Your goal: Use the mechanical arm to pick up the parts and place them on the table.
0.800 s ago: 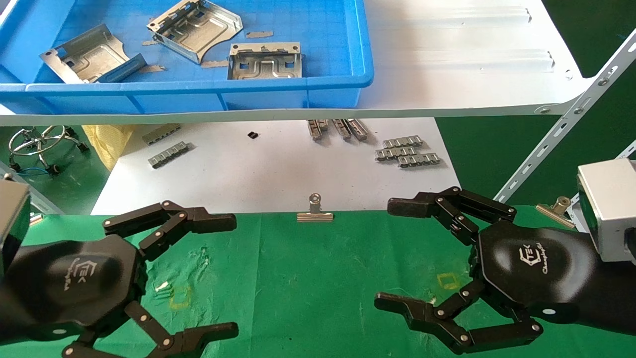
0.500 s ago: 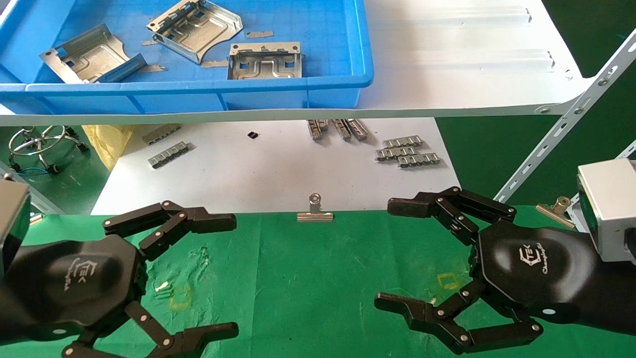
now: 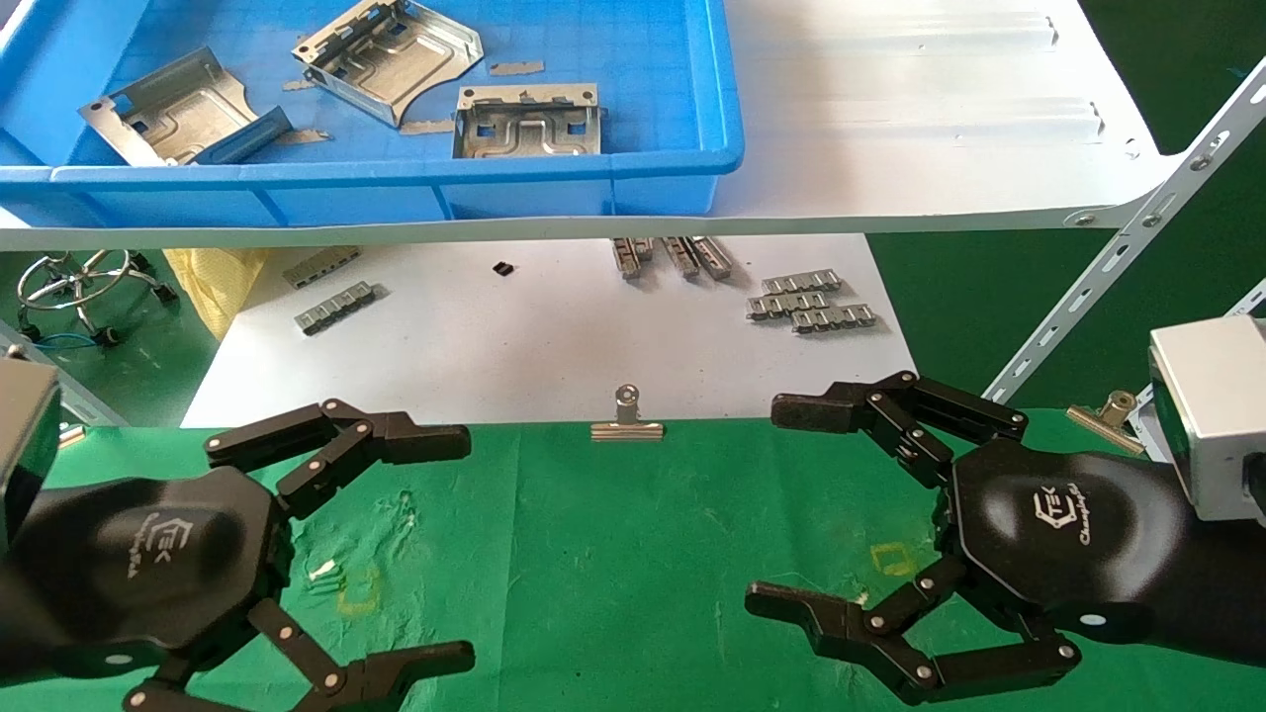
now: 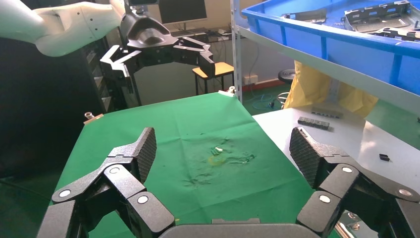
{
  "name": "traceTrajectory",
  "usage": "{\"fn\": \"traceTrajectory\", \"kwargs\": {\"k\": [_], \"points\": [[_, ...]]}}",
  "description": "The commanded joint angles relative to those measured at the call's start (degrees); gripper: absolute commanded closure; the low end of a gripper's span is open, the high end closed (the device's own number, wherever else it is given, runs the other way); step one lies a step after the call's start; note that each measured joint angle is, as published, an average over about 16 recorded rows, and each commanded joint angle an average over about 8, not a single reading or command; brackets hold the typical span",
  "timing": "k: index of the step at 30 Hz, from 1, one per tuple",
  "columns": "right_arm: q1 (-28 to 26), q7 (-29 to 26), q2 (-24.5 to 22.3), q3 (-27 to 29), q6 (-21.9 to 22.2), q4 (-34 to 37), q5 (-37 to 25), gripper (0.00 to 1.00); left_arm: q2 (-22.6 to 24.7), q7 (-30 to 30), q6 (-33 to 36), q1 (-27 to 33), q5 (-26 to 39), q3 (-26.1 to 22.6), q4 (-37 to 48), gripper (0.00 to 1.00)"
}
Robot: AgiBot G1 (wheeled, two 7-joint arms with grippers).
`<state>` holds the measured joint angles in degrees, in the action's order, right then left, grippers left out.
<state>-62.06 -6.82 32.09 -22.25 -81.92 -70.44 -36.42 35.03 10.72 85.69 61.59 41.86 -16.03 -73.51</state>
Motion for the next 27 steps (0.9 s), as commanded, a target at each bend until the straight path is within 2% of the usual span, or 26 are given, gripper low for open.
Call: {"fn": "traceTrajectory", "kwargs": {"k": [1, 9, 17, 27], "points": [[0.00, 0.00, 0.00, 0.00, 0.00, 0.00, 0.00, 0.00, 0.00, 0.00, 0.00, 0.00, 0.00, 0.00, 0.00, 0.00], [0.00, 0.00, 0.00, 0.00, 0.00, 0.00, 0.00, 0.00, 0.00, 0.00, 0.00, 0.00, 0.00, 0.00, 0.00, 0.00], [0.00, 0.00, 0.00, 0.00, 0.00, 0.00, 0.00, 1.00, 0.00, 0.00, 0.00, 0.00, 0.00, 0.00, 0.00, 0.00], [0.00, 0.00, 0.00, 0.00, 0.00, 0.00, 0.00, 1.00, 0.00, 0.00, 0.00, 0.00, 0.00, 0.00, 0.00, 0.00]]}}
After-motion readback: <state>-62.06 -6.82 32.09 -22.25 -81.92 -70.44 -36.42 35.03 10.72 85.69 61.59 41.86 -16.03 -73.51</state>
